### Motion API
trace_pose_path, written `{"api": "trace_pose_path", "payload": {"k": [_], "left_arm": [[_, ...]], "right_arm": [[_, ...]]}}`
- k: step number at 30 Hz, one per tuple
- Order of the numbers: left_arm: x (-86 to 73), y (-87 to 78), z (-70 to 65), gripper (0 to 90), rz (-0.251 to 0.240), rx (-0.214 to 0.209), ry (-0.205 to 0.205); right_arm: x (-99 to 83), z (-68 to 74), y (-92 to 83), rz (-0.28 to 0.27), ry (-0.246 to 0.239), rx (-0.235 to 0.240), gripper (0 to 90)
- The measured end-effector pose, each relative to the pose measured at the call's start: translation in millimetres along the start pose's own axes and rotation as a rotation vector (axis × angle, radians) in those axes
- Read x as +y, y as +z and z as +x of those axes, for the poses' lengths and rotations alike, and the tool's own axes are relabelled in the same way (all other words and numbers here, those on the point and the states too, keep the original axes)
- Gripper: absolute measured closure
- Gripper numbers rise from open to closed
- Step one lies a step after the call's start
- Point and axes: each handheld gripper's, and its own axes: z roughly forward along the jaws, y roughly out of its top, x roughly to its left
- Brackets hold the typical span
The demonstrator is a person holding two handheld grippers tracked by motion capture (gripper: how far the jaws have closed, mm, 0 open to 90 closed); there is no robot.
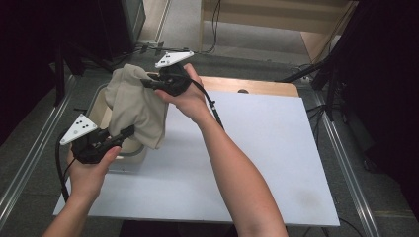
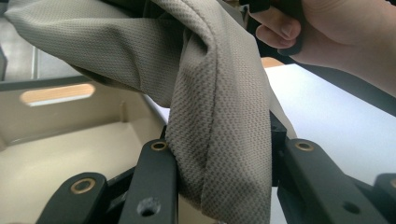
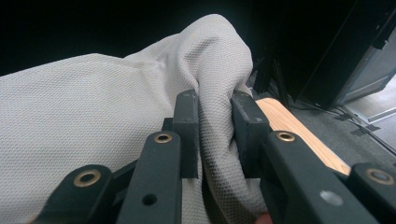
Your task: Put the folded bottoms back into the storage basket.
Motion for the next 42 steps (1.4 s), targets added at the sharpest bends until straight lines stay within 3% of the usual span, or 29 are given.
{"api": "trace_pose_path", "payload": {"k": [13, 23, 26, 27, 28, 29, 30, 31, 32, 33, 34, 36, 38, 42], "left_arm": [[0.7, -13.4, 33.3, 67.1, -0.012, 0.039, -0.037], [-9.6, -8.9, 51.9, 67.2, 0.016, 0.057, -0.073], [-13.7, -2.7, 56.0, 65.3, 0.056, 0.063, -0.076], [-15.0, 2.9, 57.2, 58.2, 0.110, 0.084, -0.070], [-17.5, 12.1, 58.2, 34.6, 0.199, 0.151, -0.089], [-20.0, 14.3, 59.6, 11.9, 0.229, 0.147, -0.094], [-23.9, 14.1, 61.3, 8.0, 0.237, 0.111, -0.094], [-25.8, 12.9, 61.2, 2.9, 0.223, 0.110, -0.091], [-27.1, 10.6, 60.8, 0.0, 0.210, 0.120, -0.084], [-27.8, 8.8, 61.0, 0.0, 0.202, 0.098, -0.082], [-28.3, 7.0, 61.1, 0.0, 0.196, 0.071, -0.083], [-28.7, 3.3, 60.2, 0.0, 0.177, 0.063, -0.077], [-29.8, -1.4, 61.2, 0.0, 0.147, 0.019, -0.075], [-32.2, -11.0, 66.2, 0.0, 0.096, -0.020, -0.080]], "right_arm": [[25.2, 6.4, 43.6, 0.020, -0.023, 0.026, 72.5], [19.9, 3.0, 70.9, 0.060, -0.023, 0.031, 72.5], [15.0, -1.0, 78.6, 0.061, -0.004, 0.042, 70.7], [13.0, -3.0, 82.8, 0.069, 0.001, 0.028, 61.7], [11.4, -5.3, 88.4, 0.090, 0.008, -0.022, 35.9], [10.0, -8.7, 95.1, 0.144, 0.049, -0.060, 14.9], [8.9, -11.0, 97.3, 0.154, 0.067, -0.085, 11.4], [7.3, -13.8, 96.3, 0.145, 0.095, -0.108, 11.3], [6.5, -15.3, 94.2, 0.130, 0.118, -0.098, 11.2], [5.3, -16.8, 90.6, 0.103, 0.141, -0.069, 8.4], [4.2, -17.6, 86.7, 0.083, 0.141, -0.052, 4.5], [0.8, -17.0, 78.2, 0.057, 0.146, -0.014, 0.4], [-3.9, -14.7, 68.9, 0.050, 0.141, -0.013, 0.3], [-16.4, -12.2, 48.0, 0.027, 0.143, -0.017, 0.0]]}}
